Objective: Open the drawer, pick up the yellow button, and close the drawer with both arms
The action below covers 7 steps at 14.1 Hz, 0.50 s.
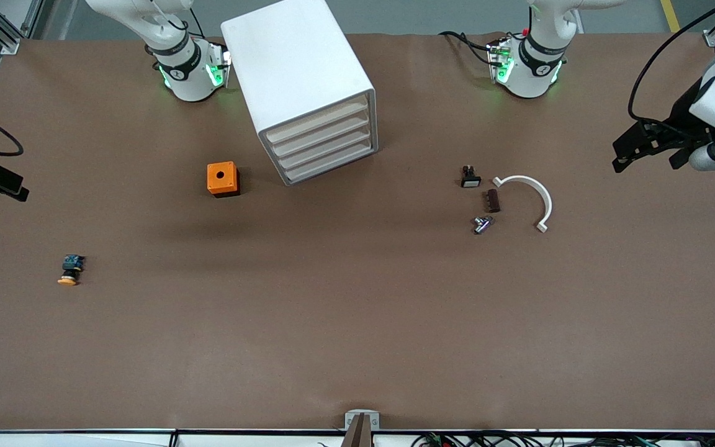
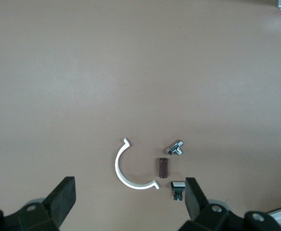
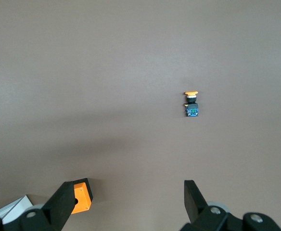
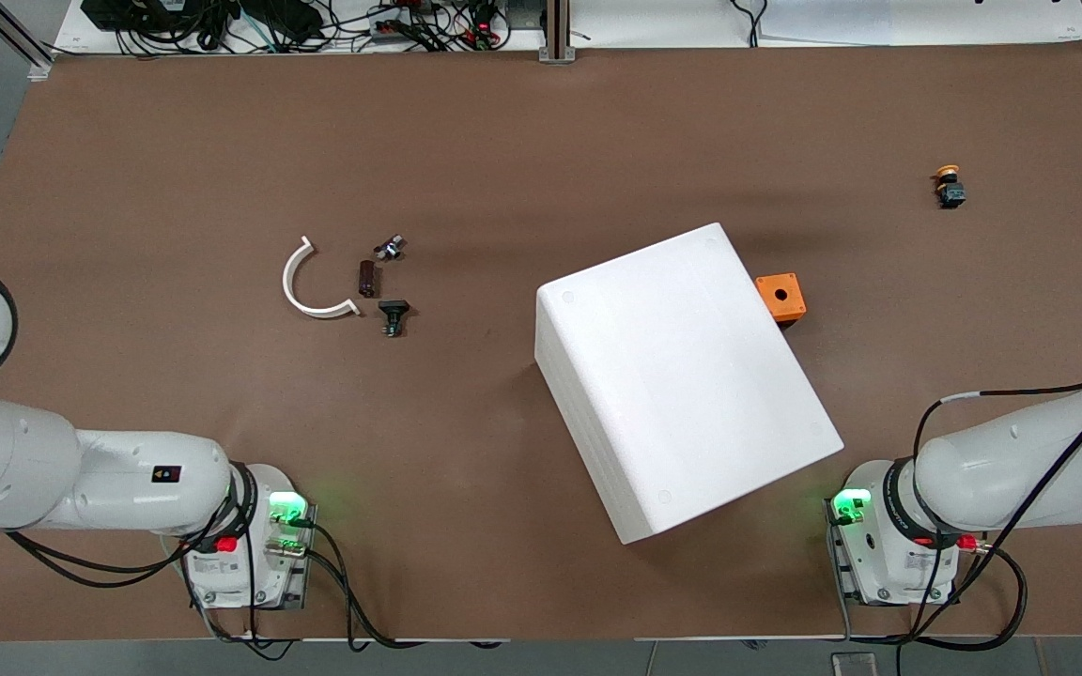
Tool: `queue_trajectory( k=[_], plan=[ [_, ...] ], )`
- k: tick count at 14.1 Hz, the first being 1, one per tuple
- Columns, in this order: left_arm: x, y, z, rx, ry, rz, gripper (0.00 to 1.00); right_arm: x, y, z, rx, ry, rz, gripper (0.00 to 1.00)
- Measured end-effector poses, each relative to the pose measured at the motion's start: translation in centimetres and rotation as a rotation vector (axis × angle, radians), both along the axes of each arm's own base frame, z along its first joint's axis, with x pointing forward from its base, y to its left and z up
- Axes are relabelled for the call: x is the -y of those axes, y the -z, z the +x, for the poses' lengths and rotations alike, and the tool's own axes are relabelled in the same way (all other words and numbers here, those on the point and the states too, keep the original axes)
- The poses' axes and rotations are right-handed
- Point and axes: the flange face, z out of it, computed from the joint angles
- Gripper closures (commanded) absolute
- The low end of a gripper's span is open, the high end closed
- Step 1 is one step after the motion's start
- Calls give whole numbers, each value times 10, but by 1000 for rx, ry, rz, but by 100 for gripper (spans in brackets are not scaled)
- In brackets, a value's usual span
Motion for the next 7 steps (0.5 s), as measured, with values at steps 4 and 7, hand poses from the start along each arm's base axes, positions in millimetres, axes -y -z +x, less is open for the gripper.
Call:
queue_trajectory(
  k=[4,7],
  plan=[
    [-21,-5,0,8,11,-3,0,-4,-2,0,0,-7,1,0],
    [-16,-6,-2,10,21,-3,0,-4,-2,0,1,-7,1,0]
  ],
)
